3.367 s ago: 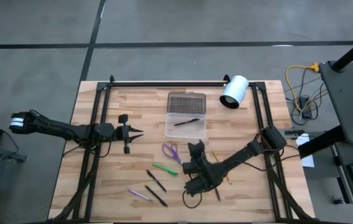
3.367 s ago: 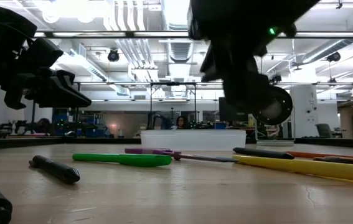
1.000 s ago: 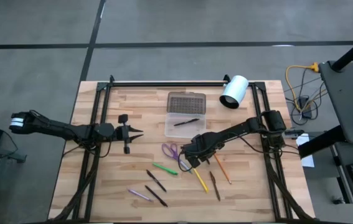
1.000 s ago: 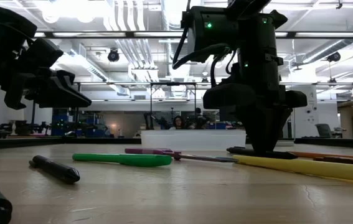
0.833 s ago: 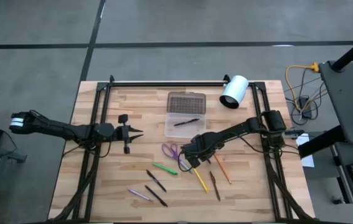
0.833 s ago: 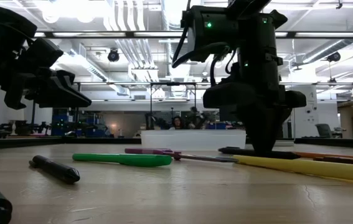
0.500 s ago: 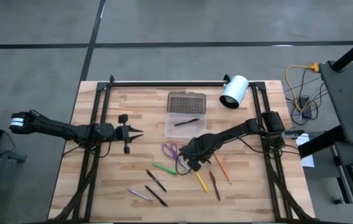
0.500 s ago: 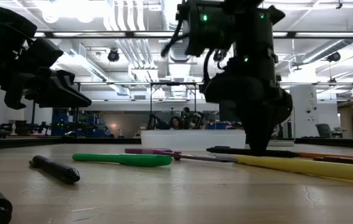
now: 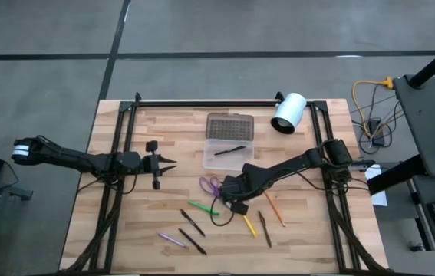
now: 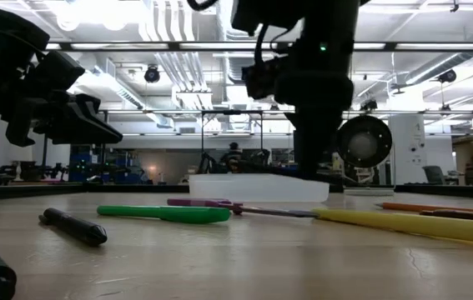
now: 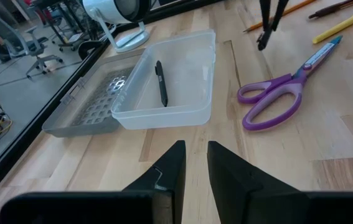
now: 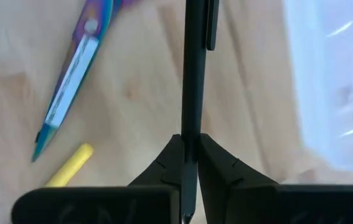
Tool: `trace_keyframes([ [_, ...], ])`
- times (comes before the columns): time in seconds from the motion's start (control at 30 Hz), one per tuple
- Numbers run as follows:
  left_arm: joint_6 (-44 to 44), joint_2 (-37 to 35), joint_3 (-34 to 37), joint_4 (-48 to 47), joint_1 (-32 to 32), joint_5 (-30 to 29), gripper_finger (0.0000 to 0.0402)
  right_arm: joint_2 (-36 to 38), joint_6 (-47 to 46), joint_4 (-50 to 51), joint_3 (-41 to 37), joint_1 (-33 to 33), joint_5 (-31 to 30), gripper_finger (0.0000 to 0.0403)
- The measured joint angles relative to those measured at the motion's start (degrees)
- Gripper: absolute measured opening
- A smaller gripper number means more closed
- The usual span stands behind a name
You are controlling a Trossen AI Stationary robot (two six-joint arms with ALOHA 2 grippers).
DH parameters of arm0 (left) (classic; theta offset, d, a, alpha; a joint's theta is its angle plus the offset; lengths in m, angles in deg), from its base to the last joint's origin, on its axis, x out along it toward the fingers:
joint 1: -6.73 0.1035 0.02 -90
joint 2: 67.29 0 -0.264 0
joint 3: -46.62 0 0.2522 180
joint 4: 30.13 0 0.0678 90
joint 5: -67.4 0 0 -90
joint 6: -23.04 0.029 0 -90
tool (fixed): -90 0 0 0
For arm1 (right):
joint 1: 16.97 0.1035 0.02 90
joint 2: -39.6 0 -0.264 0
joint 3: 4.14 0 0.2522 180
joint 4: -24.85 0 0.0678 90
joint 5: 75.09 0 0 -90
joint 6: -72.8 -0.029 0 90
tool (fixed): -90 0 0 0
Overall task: Pick & place school supplies into a supply box
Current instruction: Put the top right black pen into the transparent bin
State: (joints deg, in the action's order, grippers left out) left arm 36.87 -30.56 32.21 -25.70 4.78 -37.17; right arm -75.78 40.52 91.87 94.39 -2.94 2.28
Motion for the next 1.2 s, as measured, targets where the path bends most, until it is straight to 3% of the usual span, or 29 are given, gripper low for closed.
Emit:
trace_keyframes([
  [0.2, 0.0, 0.0, 0.0, 0.0, 0.0, 0.0, 0.0052, 0.1, 8.2, 0.0, 1.7, 1.1, -9.2, 0.0015],
  [0.37, 0.0, 0.0, 0.0, 0.0, 0.0, 0.0, 0.0052, 0.1, 14.6, -0.1, 2.0, 1.5, -21.8, 0.0015],
  [0.67, 0.0, 0.0, 0.0, 0.0, 0.0, 0.0, 0.0052, 0.1, 11.0, -0.1, 1.7, 1.6, -42.2, 0.0017],
  [0.97, 0.0, 0.0, 0.0, 0.0, 0.0, 0.0, 0.0052, 0.1, 6.6, -0.2, 1.1, 1.2, -47.1, 0.002],
  [1.2, 0.0, 0.0, 0.0, 0.0, 0.0, 0.0, 0.0052, 0.1, 5.7, -0.2, 1.1, 0.5, -47.1, 0.0054],
])
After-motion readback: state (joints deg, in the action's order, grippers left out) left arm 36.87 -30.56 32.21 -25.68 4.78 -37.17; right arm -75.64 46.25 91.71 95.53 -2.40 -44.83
